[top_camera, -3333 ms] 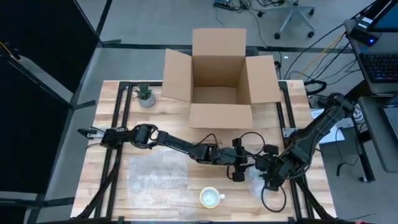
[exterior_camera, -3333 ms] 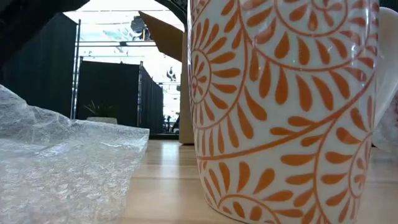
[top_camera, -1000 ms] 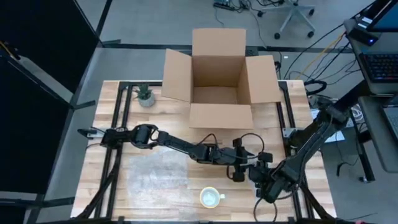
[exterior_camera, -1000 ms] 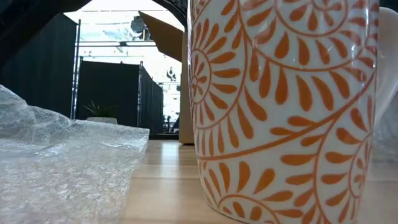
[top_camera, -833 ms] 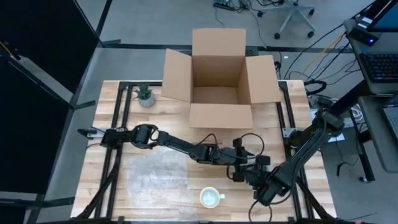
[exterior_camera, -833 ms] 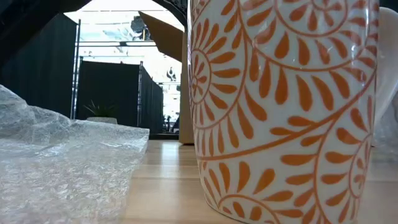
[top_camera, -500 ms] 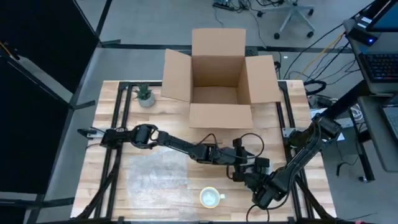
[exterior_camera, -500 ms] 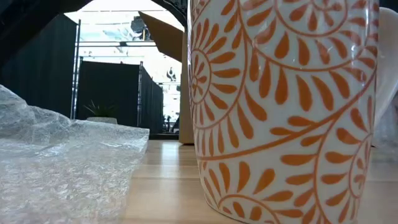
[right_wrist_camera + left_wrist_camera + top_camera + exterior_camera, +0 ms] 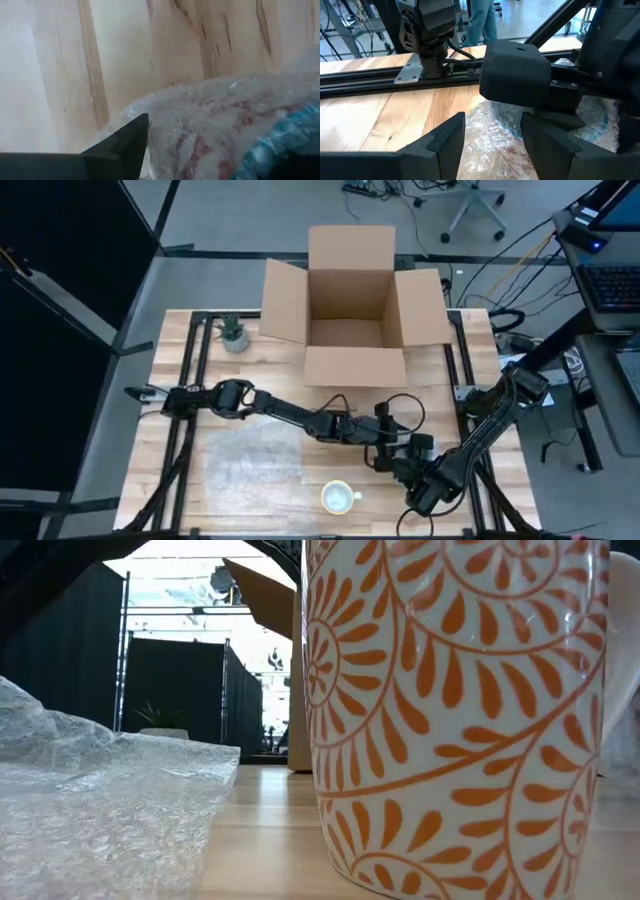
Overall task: Wrap mug
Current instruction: Put the wrapped red patterned mug into the card board box
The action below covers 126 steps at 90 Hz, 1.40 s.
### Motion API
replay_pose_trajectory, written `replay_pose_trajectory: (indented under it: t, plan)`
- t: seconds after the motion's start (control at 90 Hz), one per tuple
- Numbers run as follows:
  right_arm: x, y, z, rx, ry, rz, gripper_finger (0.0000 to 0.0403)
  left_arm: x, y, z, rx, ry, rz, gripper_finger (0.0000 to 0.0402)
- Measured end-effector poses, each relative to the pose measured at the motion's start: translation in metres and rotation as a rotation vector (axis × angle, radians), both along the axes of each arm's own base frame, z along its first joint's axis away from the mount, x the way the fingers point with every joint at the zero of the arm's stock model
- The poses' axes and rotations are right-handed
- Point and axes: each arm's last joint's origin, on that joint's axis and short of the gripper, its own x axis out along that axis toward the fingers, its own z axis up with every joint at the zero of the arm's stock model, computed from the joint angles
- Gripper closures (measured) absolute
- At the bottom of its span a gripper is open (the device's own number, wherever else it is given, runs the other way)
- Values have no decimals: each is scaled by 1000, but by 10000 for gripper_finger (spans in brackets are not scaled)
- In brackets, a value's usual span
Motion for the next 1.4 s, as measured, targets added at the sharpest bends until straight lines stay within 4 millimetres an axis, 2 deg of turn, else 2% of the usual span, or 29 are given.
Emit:
replay_pose_trajectory:
  t: [0.178,0.389,0.578,0.767,0.911,1.056,1.189,1.4]
  plan:
    - [0,0,0,2,-3,-12,259,0,0,0,0,0,0,215]
    - [1,0,0,26,21,4,375,0,-1,1,24,-4,-17,215]
    - [-3,4,2,24,4,3,376,-1,-1,8,22,-11,-10,215]
    - [-8,10,24,-9,42,51,380,-8,-3,27,28,5,-17,215]
    - [-9,16,53,29,-10,92,381,-16,-6,60,27,-20,-26,215]
    - [-12,21,77,73,-92,123,382,-28,-3,82,36,35,-20,215]
    - [-16,26,95,103,-146,156,383,-44,-4,112,9,71,1,215]
    - [-21,25,122,109,-240,194,383,-62,-8,145,-58,62,9,215]
